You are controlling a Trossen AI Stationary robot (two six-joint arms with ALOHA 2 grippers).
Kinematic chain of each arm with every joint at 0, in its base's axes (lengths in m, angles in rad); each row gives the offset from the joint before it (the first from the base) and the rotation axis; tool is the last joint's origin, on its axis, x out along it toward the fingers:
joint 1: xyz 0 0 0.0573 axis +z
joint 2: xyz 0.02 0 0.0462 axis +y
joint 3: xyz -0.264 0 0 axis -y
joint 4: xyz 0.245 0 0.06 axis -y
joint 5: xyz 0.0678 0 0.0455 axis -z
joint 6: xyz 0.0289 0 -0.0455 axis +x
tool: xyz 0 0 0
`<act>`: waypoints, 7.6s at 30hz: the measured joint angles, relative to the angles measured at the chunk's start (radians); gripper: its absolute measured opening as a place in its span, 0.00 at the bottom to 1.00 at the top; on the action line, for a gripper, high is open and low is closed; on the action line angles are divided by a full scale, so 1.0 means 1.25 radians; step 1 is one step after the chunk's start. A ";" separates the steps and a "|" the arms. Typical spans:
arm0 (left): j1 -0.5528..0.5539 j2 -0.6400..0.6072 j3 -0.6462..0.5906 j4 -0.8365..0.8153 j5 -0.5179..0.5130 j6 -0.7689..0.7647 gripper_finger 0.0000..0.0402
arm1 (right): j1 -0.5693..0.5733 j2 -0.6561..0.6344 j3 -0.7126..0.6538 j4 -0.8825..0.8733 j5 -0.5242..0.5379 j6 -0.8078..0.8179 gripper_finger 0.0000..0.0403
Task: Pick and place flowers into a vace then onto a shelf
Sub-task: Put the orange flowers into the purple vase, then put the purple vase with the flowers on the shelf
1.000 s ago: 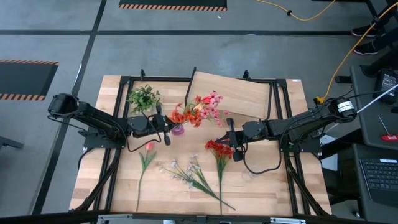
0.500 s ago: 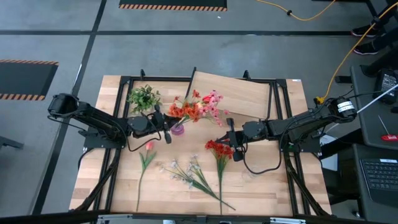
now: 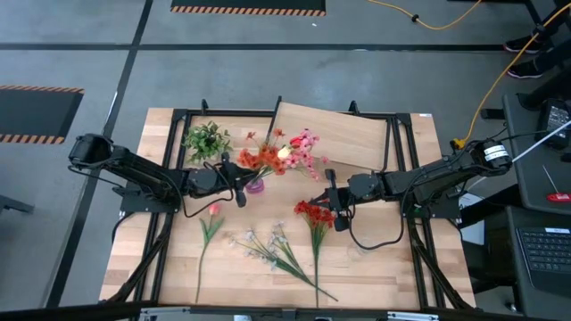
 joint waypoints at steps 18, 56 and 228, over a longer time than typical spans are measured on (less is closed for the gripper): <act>-0.070 -0.048 0.000 -0.059 -0.093 0.092 0.33 | 0.000 0.000 0.000 -0.005 0.000 0.000 0.01; -0.178 -0.169 0.000 -0.341 -0.100 -0.061 0.39 | 0.000 0.000 0.000 0.001 0.001 0.000 0.01; 0.446 0.336 0.649 -0.502 0.372 0.189 0.50 | -0.001 0.000 -0.001 -0.012 0.001 -0.009 0.01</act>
